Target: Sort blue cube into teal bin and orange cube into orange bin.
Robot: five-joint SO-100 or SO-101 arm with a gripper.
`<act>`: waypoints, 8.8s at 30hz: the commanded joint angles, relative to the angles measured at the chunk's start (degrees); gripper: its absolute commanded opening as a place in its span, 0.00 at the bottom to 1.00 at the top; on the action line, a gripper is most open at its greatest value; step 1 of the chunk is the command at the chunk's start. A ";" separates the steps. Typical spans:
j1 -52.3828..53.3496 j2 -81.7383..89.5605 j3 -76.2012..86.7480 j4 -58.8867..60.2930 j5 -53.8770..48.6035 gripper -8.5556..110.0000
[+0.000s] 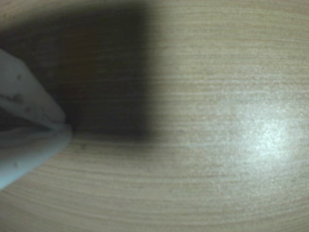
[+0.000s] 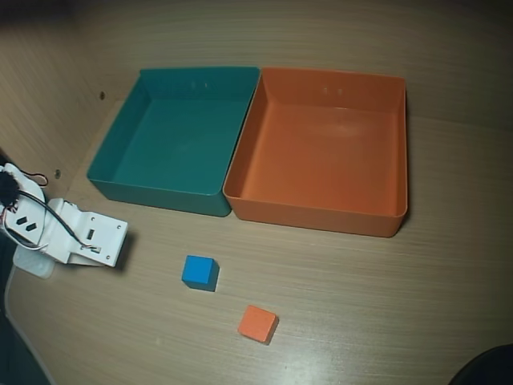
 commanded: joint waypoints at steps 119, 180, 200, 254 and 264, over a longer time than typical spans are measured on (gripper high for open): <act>4.75 -129.90 -114.17 0.00 -13.80 0.34; -39.02 -98.53 -94.75 -0.09 -13.27 0.02; -40.25 -98.61 -91.49 -0.18 -13.18 0.36; 10.81 -142.29 -158.29 -0.09 -14.24 0.34; 10.99 -151.08 -159.26 -0.09 -14.33 0.35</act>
